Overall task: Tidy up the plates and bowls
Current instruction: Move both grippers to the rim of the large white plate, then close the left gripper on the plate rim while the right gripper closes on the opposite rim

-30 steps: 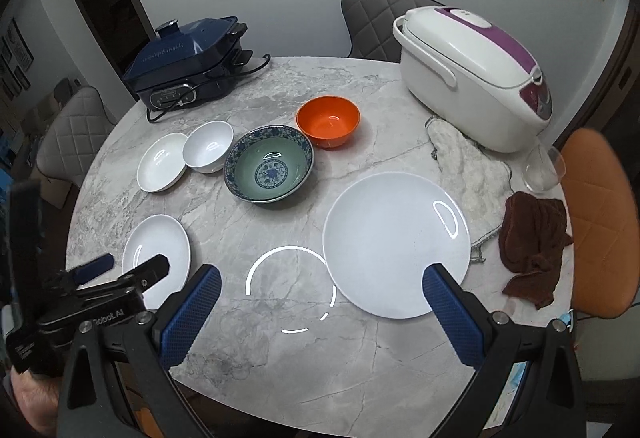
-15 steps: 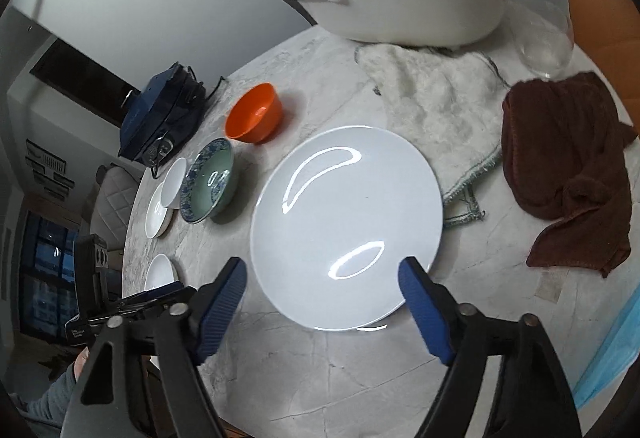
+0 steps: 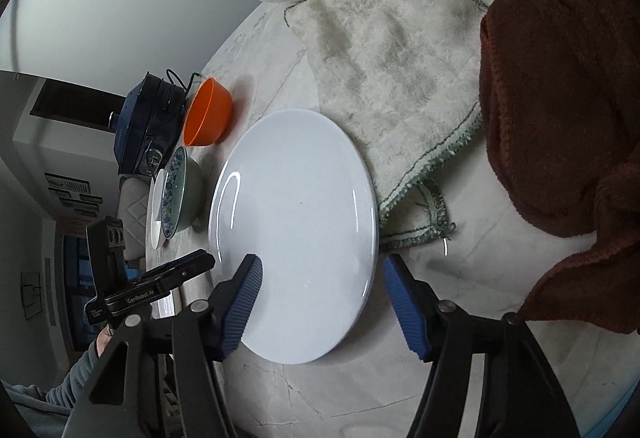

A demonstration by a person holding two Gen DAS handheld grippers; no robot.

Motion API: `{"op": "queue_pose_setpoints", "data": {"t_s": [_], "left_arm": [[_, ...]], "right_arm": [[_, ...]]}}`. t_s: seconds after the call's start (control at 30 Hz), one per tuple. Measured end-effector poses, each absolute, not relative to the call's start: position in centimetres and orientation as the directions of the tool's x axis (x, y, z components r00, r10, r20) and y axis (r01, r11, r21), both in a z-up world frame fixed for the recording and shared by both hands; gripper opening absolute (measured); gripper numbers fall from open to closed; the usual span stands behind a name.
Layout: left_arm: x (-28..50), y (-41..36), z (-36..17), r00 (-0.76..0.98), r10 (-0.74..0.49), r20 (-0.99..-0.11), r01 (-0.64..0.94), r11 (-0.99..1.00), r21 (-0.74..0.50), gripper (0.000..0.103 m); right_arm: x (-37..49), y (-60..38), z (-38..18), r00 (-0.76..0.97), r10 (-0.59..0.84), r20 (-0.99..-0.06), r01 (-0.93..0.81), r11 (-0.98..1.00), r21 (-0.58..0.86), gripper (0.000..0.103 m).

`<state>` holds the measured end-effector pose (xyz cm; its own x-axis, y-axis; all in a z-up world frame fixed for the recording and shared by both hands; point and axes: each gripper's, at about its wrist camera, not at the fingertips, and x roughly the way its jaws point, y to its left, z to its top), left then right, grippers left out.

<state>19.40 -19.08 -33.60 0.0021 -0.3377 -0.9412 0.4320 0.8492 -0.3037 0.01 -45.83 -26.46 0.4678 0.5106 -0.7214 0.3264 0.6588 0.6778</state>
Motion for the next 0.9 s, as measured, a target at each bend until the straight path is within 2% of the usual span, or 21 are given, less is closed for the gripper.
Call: {"op": "queue_pose_setpoints", "data": {"t_s": [0.2, 0.4, 0.5, 0.57, 0.73, 0.83, 0.9], "left_arm": [[20.2, -18.9, -33.6, -0.012, -0.369, -0.929, 0.437, 0.834, -0.337, 0.068], [20.8, -19.9, -33.5, -0.038, -0.38, -0.924, 0.46, 0.814, -0.354, 0.067], [21.1, -20.4, -33.5, -0.038, -0.383, -0.923, 0.478, 0.804, -0.353, 0.06], [21.1, -20.2, -33.5, -0.05, -0.388, -0.921, 0.483, 0.797, -0.362, 0.06], [21.9, -20.0, -33.5, -0.075, -0.411, -0.909, 0.472, 0.788, -0.395, 0.06], [22.3, -19.8, -33.5, -0.093, -0.428, -0.899, 0.462, 0.781, -0.42, 0.052], [22.4, -20.0, -33.6, -0.108, -0.432, -0.895, 0.46, 0.777, -0.43, 0.052]], "right_arm": [[0.7, -46.2, -27.8, 0.471, 0.537, -0.7, 0.316, 0.638, 0.702, 0.059], [0.8, -46.8, -28.6, 0.503, 0.563, -0.656, 0.323, 0.581, 0.747, 0.058], [0.8, -46.8, -28.8, 0.51, 0.565, -0.649, 0.323, 0.573, 0.753, 0.05], [0.7, -47.4, -29.3, 0.507, 0.579, -0.638, 0.336, 0.549, 0.765, 0.044], [0.6, -48.2, -30.1, 0.515, 0.623, -0.589, 0.342, 0.481, 0.807, 0.044], [0.7, -48.6, -30.5, 0.508, 0.643, -0.573, 0.345, 0.457, 0.82, 0.041], [0.8, -48.6, -30.8, 0.498, 0.652, -0.572, 0.359, 0.446, 0.82, 0.041]]}}
